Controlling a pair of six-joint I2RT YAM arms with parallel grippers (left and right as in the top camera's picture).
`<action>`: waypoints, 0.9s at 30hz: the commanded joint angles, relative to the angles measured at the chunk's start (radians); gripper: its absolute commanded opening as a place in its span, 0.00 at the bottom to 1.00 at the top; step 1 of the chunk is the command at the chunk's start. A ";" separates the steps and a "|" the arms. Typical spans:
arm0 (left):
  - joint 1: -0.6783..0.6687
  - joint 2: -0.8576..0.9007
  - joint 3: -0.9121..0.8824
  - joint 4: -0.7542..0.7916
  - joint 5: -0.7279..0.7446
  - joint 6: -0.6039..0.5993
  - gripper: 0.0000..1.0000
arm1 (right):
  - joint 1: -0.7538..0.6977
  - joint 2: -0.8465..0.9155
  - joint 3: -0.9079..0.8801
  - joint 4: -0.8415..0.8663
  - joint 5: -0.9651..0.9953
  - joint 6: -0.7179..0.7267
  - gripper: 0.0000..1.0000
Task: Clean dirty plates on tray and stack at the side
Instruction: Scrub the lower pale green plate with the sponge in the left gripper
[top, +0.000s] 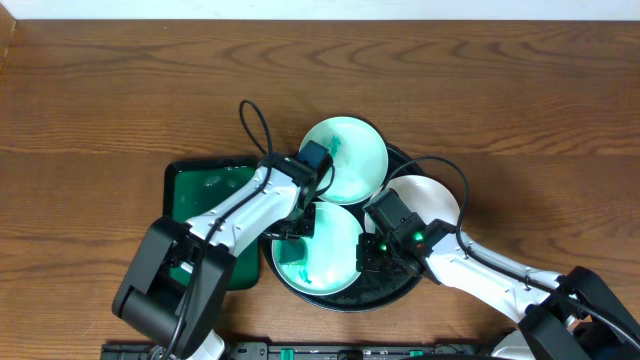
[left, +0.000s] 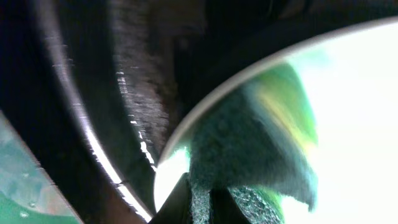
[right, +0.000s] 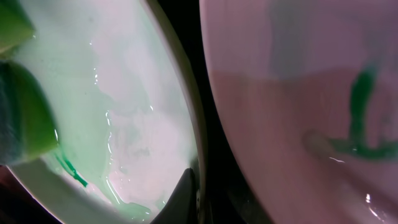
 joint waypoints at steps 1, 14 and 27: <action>-0.076 0.051 -0.033 -0.001 0.200 0.117 0.07 | 0.021 0.019 -0.018 -0.013 -0.031 -0.030 0.01; -0.198 0.051 -0.033 0.210 0.601 0.087 0.07 | 0.021 0.019 -0.018 -0.036 -0.031 -0.031 0.01; -0.117 0.051 -0.033 0.269 0.097 -0.156 0.07 | 0.021 0.019 -0.018 -0.040 -0.031 -0.026 0.01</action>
